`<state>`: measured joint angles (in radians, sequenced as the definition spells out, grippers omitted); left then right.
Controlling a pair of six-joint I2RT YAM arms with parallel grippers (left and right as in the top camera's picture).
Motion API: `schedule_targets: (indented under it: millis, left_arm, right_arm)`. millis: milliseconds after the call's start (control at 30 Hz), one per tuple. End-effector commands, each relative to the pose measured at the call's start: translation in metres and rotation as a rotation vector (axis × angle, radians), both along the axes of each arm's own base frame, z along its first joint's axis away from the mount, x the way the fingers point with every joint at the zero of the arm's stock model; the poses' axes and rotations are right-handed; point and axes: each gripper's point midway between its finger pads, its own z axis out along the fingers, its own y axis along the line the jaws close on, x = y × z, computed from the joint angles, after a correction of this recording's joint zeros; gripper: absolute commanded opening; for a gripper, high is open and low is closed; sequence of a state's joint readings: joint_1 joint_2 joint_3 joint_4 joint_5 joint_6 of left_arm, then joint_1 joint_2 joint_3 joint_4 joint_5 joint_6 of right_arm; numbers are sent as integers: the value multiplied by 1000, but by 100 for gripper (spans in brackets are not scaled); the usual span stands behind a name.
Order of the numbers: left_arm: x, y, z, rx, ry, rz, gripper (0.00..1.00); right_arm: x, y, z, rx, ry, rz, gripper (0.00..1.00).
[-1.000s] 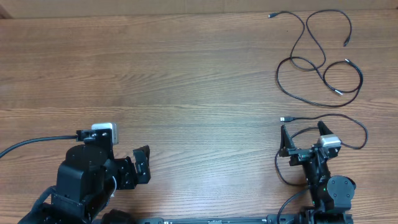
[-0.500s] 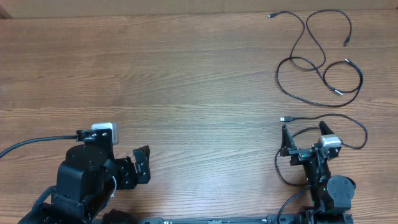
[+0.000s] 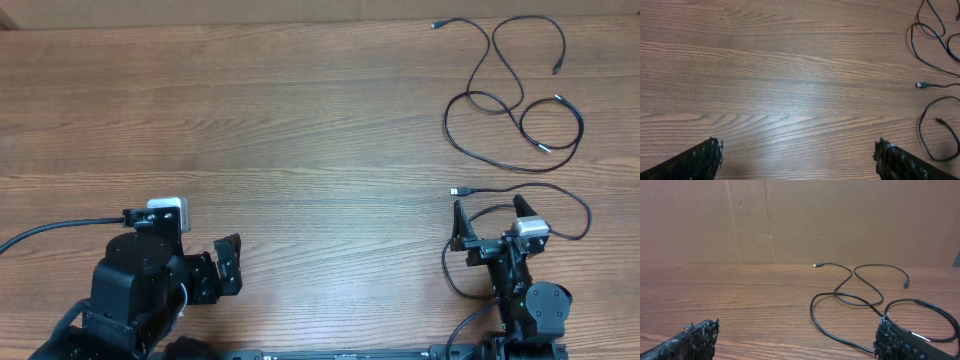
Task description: Untangle cables
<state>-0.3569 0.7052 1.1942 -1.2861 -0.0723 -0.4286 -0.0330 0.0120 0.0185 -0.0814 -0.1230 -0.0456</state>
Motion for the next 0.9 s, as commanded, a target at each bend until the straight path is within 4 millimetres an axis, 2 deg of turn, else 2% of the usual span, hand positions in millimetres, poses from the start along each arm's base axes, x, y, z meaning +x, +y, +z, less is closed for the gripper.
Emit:
schedule_targets:
  millis: [0,633,867]
  left_arm:
    - [2,4,0,-2,1,31,100]
    - [1,4,0,-2,2,31,100]
    - [-6,4,-7,10,42,19,99]
  right_arm:
    - [0,-1,-2,-5,-5,-9,100]
    - [0,-1,-2,-5,-5,-9,100]
    - [0,-1,-2,-5,-5,-9,100]
